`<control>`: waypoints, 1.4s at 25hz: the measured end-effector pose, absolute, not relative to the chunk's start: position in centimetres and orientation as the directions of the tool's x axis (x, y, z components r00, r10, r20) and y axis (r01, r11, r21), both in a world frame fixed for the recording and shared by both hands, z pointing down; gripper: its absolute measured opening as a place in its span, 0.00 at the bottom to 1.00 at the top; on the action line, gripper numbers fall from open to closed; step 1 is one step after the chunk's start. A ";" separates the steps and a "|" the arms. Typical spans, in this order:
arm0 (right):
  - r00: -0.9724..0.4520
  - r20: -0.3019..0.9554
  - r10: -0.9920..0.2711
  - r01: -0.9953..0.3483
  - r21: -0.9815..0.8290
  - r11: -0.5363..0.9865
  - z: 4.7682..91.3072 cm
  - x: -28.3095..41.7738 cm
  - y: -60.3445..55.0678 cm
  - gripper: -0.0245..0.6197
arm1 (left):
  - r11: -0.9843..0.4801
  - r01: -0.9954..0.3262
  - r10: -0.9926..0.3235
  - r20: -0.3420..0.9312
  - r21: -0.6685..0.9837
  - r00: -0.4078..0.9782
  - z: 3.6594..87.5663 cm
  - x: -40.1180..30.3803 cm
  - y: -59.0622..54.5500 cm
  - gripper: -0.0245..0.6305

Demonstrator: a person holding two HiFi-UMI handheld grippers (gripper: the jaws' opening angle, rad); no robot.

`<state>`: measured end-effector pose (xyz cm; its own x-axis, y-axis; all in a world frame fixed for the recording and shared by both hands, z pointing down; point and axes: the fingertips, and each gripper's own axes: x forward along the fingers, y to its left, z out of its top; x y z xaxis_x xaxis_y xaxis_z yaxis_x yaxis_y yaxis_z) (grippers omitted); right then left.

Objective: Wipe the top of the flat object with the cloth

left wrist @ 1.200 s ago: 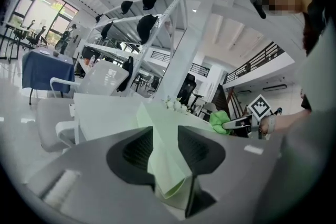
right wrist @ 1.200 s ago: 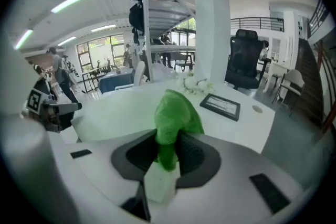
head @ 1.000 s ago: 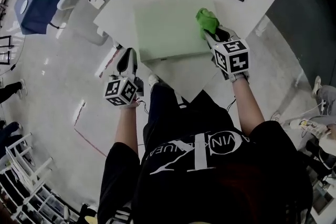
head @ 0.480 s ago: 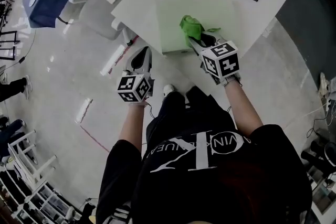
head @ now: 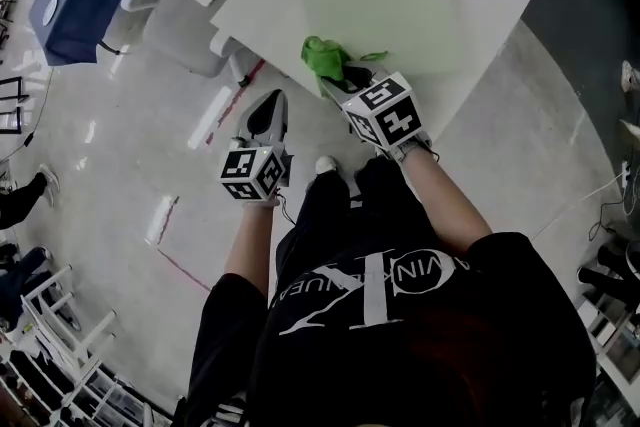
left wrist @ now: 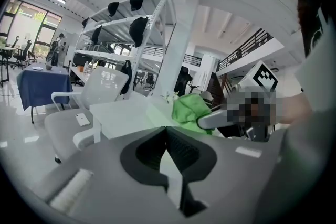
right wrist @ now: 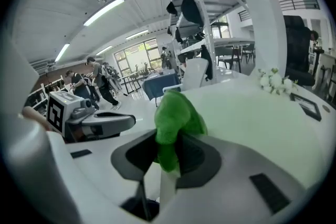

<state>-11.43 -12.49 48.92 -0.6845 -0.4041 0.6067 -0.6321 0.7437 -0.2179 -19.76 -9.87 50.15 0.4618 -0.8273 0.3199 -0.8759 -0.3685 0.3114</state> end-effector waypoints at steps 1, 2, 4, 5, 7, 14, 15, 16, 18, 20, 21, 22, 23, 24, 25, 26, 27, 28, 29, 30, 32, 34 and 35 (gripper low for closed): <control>-0.683 0.613 -0.397 -0.627 -0.214 0.749 49.1 -11.9 -12.3 0.20 | -0.368 -0.876 -0.827 0.320 0.312 0.462 50.2 -20.0 -9.8 0.05; -0.679 0.621 -0.391 -0.624 -0.208 0.753 49.4 -12.1 -12.2 0.20 | -0.366 -0.876 -0.828 0.321 0.313 0.460 50.2 -20.2 -9.8 0.05; -0.665 0.642 -0.382 -0.623 -0.195 0.757 50.1 -12.3 -12.0 0.20 | -0.360 -0.878 -0.829 0.323 0.316 0.456 50.2 -20.4 -9.9 0.05; -0.659 0.650 -0.378 -0.624 -0.192 0.757 50.4 -12.3 -12.0 0.20 | -0.358 -0.878 -0.830 0.323 0.318 0.456 50.2 -20.4 -10.0 0.05; -0.660 0.651 -0.375 -0.625 -0.199 0.755 50.6 -12.2 -12.1 0.20 | -0.360 -0.877 -0.829 0.321 0.319 0.458 50.2 -20.3 -10.2 0.05; -0.642 0.651 -0.405 -0.656 -0.194 0.730 50.3 -9.3 -13.0 0.20 | -0.397 -0.863 -0.810 0.323 0.314 0.490 50.4 -17.7 -11.1 0.05; -0.636 0.655 -0.408 -0.661 -0.189 0.726 50.4 -8.7 -13.0 0.20 | -0.403 -0.860 -0.805 0.326 0.313 0.496 50.5 -17.3 -11.2 0.05; -0.629 0.659 -0.412 -0.665 -0.183 0.724 50.4 -8.2 -13.1 0.20 | -0.408 -0.858 -0.801 0.328 0.313 0.501 50.5 -16.8 -11.3 0.05; -0.615 0.667 -0.421 -0.675 -0.170 0.718 50.5 -7.0 -13.3 0.20 | -0.417 -0.854 -0.794 0.334 0.311 0.509 50.7 -15.8 -11.6 0.05; -0.602 0.673 -0.430 -0.687 -0.162 0.708 50.5 -5.6 -13.6 0.20 | -0.425 -0.855 -0.787 0.344 0.298 0.512 50.9 -15.0 -12.0 0.05; -0.596 0.675 -0.435 -0.693 -0.160 0.703 50.5 -4.8 -13.8 0.20 | -0.427 -0.857 -0.786 0.350 0.289 0.510 51.0 -14.6 -12.2 0.05; -0.590 0.677 -0.440 -0.700 -0.158 0.696 50.6 -4.0 -13.9 0.20 | -0.428 -0.859 -0.785 0.355 0.280 0.507 51.1 -14.3 -12.4 0.05; -0.584 0.679 -0.445 -0.707 -0.156 0.690 50.7 -3.1 -14.1 0.20 | -0.428 -0.862 -0.786 0.360 0.271 0.504 51.3 -14.1 -12.6 0.05; -0.577 0.681 -0.451 -0.714 -0.153 0.683 50.7 -2.2 -14.2 0.20 | -0.429 -0.864 -0.785 0.365 0.263 0.501 51.5 -13.9 -12.8 0.05; -0.570 0.683 -0.457 -0.723 -0.152 0.675 50.8 -1.3 -14.4 0.20 | -0.430 -0.866 -0.784 0.370 0.254 0.498 51.6 -13.6 -13.0 0.05; -0.563 0.684 -0.464 -0.731 -0.151 0.665 50.9 -0.3 -14.6 0.20 | -0.431 -0.868 -0.783 0.376 0.247 0.496 51.7 -13.4 -13.1 0.06; -0.556 0.685 -0.471 -0.740 -0.150 0.656 50.9 0.6 -14.7 0.20 | -0.431 -0.869 -0.782 0.381 0.241 0.494 51.9 -13.2 -13.3 0.06; -0.549 0.686 -0.478 -0.749 -0.149 0.646 50.9 1.6 -14.9 0.20 | -0.431 -0.870 -0.780 0.387 0.239 0.492 52.0 -13.1 -13.4 0.05; -0.539 0.688 -0.486 -0.758 -0.145 0.636 50.8 2.6 -15.0 0.20 | -0.429 -0.871 -0.777 0.394 0.238 0.491 52.1 -12.9 -13.4 0.05; -0.527 0.691 -0.495 -0.769 -0.139 0.624 50.8 3.6 -15.2 0.20 | -0.427 -0.872 -0.775 0.400 0.237 0.489 52.2 -12.8 -13.4 0.05; -0.497 0.699 -0.514 -0.792 -0.124 0.597 50.9 5.8 -15.6 0.20 | -0.423 -0.875 -0.775 0.407 0.235 0.484 52.4 -12.8 -13.5 0.05; -0.467 0.706 -0.532 -0.816 -0.113 0.567 51.0 8.0 -16.0 0.20 | -0.419 -0.877 -0.777 0.408 0.235 0.480 52.4 -12.8 -13.5 0.05; -0.452 0.709 -0.541 -0.828 -0.108 0.551 51.0 9.1 -16.2 0.20 | -0.417 -0.878 -0.777 0.408 0.235 0.479 52.4 -12.8 -13.5 0.05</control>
